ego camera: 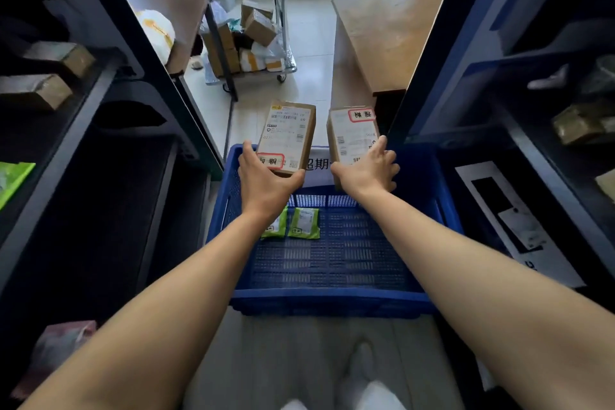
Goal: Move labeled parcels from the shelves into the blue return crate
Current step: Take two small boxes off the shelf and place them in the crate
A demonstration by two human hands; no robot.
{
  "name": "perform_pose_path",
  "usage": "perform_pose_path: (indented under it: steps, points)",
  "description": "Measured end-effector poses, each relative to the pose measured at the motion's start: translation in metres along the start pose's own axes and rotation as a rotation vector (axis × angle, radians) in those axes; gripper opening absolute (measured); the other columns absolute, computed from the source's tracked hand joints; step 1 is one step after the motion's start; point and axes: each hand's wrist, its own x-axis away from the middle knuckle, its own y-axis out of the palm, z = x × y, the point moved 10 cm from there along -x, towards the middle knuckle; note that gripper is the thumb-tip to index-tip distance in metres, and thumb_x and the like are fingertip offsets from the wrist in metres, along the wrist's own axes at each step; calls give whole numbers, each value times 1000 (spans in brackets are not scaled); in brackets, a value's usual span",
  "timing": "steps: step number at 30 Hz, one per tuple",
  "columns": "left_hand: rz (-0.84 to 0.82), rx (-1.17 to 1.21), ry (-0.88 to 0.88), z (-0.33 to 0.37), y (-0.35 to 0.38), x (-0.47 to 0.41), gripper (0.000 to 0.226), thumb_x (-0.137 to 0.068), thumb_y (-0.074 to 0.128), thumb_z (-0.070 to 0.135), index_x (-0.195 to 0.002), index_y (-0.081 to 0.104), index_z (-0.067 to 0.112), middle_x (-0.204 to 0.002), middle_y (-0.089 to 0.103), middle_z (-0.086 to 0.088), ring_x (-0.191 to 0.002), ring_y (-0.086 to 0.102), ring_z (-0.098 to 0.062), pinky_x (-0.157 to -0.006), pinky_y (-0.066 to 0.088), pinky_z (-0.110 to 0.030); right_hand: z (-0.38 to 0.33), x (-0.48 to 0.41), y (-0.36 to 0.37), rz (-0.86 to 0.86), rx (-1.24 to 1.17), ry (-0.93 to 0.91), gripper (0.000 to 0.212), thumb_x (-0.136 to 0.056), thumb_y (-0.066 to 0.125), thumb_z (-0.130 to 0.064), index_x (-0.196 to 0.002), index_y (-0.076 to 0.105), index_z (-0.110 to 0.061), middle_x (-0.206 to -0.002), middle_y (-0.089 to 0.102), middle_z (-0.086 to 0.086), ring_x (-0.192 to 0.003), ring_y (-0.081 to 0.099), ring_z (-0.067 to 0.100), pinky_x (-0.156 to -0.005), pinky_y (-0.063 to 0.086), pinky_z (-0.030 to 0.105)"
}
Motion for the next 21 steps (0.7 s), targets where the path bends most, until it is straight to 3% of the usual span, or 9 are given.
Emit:
perform_pose_path:
  steps: [10, 21]
  points:
    - [-28, -50, -80, -81, 78, -65, 111, -67, 80, 36, -148, 10, 8, -144, 31, -11, -133, 30, -25, -108, 30, -37, 19, -90, 93, -80, 98, -2, 106, -67, 75, -42, -145, 8, -17, -140, 29, 15, -127, 32, 35, -100, 35, 50]
    - [-84, -144, -213, -285, 182, -89, 108, -66, 80, 36, -147, 14, 5, -141, 34, -16, -132, 33, -30, -111, 29, -40, 129, -151, 290, -181, 160, 83, 106, -68, 75, -45, -146, 10, -14, -141, 29, 16, -128, 31, 37, -100, 35, 50]
